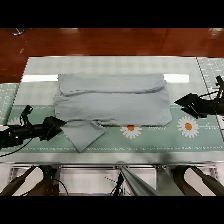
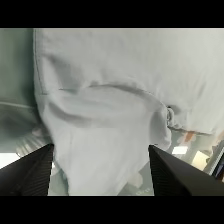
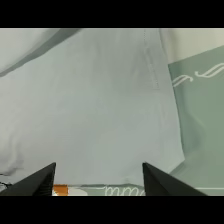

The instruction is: Fold the shirts.

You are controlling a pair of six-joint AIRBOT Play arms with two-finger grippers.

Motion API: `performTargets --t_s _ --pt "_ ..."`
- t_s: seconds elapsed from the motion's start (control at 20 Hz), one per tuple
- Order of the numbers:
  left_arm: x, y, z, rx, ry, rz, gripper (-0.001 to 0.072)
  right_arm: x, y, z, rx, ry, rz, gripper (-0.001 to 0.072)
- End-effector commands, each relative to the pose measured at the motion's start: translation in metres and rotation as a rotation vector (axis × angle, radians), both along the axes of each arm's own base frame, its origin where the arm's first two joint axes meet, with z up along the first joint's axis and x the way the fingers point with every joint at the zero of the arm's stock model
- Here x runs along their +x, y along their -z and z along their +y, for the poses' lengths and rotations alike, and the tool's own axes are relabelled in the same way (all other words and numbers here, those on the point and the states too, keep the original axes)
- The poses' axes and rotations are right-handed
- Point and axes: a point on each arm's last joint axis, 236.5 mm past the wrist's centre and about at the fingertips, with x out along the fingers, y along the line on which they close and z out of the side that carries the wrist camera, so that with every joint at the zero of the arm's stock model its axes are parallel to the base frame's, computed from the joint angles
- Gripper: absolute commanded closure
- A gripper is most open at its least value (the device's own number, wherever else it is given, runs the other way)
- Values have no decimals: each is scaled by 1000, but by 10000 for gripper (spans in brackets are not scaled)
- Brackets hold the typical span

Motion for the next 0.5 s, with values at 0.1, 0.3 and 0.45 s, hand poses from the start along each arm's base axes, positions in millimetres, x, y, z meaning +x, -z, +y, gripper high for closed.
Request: performTargets --t_s 0.1,0.3,0.45 --pt "7 7 -3 36 -3 -24 7 -2 0 0 6 4 6 80" --pt "0 15 -31 52 107 -13 7 -1 0 -1 6 16 6 80" --pt "-3 21 -42 63 152 -2 88 12 -2 -29 -27 128 -32 81"
